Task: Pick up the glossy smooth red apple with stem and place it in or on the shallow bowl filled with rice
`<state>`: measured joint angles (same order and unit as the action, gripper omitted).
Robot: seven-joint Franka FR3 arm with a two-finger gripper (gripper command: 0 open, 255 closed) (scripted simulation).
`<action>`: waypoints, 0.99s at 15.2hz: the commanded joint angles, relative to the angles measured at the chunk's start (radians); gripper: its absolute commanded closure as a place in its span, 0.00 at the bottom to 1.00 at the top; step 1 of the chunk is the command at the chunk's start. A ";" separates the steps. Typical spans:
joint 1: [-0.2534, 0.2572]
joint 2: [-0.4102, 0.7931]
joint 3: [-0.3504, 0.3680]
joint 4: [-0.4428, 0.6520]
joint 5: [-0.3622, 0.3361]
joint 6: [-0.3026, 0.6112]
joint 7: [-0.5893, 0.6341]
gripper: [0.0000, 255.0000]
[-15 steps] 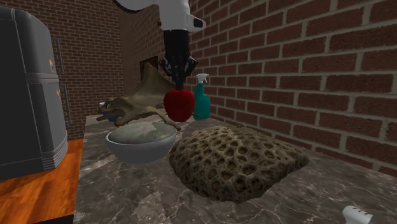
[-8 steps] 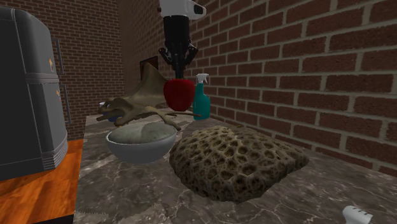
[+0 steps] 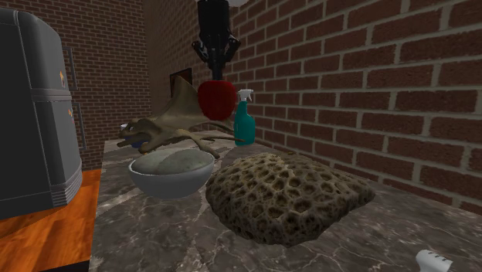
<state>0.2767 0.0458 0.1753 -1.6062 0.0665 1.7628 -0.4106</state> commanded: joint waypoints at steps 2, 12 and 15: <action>0.001 0.010 0.001 0.058 -0.002 -0.048 0.005 1.00; -0.027 -0.301 -0.041 -0.156 0.048 -0.148 -0.060 1.00; -0.031 -0.394 -0.060 -0.201 0.056 -0.196 -0.079 1.00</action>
<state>0.2480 -0.3194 0.1235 -1.8012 0.1209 1.5898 -0.4812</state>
